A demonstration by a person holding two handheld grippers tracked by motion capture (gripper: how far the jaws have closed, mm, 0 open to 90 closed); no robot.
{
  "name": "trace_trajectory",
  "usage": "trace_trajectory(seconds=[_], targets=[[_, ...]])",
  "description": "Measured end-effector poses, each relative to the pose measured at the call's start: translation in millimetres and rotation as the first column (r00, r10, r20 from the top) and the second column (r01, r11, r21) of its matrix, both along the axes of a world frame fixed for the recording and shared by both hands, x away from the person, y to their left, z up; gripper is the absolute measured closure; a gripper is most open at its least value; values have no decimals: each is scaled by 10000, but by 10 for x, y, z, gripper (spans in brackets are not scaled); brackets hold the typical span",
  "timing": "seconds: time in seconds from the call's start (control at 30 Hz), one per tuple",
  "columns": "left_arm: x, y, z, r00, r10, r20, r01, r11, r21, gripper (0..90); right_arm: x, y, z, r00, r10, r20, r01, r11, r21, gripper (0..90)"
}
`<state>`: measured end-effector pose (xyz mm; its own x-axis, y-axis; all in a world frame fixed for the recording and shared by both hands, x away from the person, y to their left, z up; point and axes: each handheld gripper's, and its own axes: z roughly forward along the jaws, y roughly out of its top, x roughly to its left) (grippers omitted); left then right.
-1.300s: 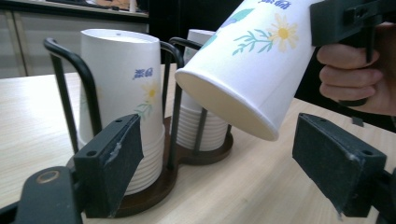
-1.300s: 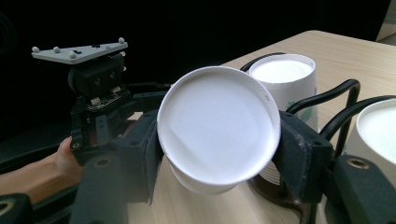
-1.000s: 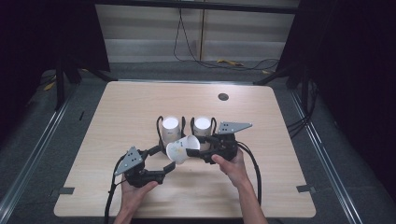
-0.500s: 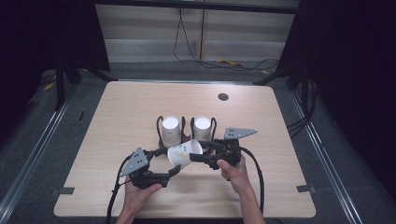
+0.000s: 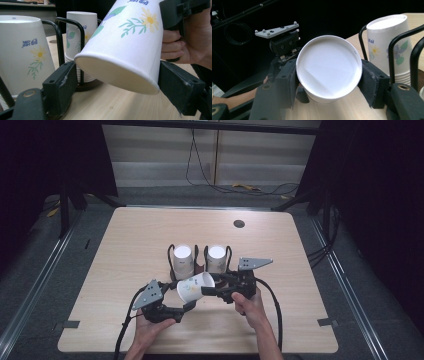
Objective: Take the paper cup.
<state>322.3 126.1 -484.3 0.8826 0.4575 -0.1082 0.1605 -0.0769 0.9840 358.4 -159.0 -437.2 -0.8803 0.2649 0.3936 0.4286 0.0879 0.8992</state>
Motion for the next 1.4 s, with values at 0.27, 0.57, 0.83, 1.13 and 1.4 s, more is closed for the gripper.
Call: trace_trajectory(seconds=[0.27,0.57,0.83,1.13,1.4], targets=[[9,-37,-27,9999,-124,36,124,9999,-20,171,4,16,-16,9997,174,-148,-175,9998,-50,380],[15,-48,-47,9995,-275,130,277,9996,-104,177,14,32,-33,9988,310,-389,-313,9995,-67,379],[13,-2,-64,9992,-394,100,398,9982,-456,188,17,45,-44,9975,425,-564,-432,9990,-110,377],[17,-17,-66,9984,-536,153,545,9963,-669,181,20,37,-38,9966,544,-624,-549,9985,-60,377],[25,-5,-58,9977,-656,139,664,9952,-713,232,33,11,-27,9973,464,-576,-461,9989,57,365]])
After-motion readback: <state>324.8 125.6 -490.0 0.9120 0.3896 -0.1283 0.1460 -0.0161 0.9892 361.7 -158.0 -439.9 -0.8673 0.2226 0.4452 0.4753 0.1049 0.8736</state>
